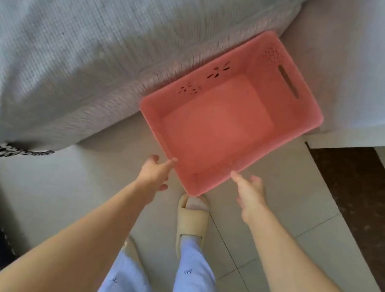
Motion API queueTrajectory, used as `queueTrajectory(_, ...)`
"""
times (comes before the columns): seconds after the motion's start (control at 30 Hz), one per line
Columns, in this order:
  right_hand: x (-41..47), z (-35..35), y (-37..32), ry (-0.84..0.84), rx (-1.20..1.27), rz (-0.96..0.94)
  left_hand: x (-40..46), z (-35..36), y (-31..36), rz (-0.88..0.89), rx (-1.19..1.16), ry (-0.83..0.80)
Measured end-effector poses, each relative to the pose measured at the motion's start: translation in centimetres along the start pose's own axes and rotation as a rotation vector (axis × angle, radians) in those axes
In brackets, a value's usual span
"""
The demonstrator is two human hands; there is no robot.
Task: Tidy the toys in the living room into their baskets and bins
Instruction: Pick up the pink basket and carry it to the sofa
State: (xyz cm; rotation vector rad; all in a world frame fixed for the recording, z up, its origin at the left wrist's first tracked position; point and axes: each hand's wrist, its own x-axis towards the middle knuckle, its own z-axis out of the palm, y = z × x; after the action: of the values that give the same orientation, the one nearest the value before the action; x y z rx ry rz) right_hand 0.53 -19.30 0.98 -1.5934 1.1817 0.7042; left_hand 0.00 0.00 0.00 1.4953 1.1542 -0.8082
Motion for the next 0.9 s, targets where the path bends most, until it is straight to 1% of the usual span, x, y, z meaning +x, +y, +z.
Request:
queueTrajectory(0.13, 3.2, 0.4, 0.5, -0.04, 0.035, -0.033, 2.8, 1.6, -0.6, -0.013, -0.072, -0.044)
queueTrajectory(0.23, 3.9, 0.3, 0.7, -0.062, 0.052, -0.038, 3.4, 2.4, -0.7, 0.045, -0.136, -0.028)
queueTrajectory(0.4, 2.5, -1.1, 0.5, -0.062, 0.083, -0.06, 0.3, 2.1, -0.4, 0.171, -0.219, 0.029)
queueTrajectory(0.47, 1.3, -1.6, 0.3, -0.069, 0.104, -0.032, -1.6, 1.6, -0.3, 0.198, -0.229, 0.032)
queueTrajectory(0.57, -1.1, -1.8, 0.0, -0.109, 0.178, 0.083, -4.6, 0.2, -0.8, 0.2, -0.214, 0.056)
queueTrajectory(0.63, -3.1, -1.9, 0.1, -0.11, 0.205, 0.119, -7.2, -1.5, -1.4, 0.203, -0.194, 0.07)
queueTrajectory(0.77, -9.8, -2.1, 0.9, 0.006, 0.189, 0.102, -13.1, -5.4, -2.2, 0.208, -0.197, 0.06)
queueTrajectory(0.9, -18.5, -2.3, 0.4, -0.059, 0.332, 0.03, -19.2, -9.3, -2.6, 0.265, -0.242, 0.039)
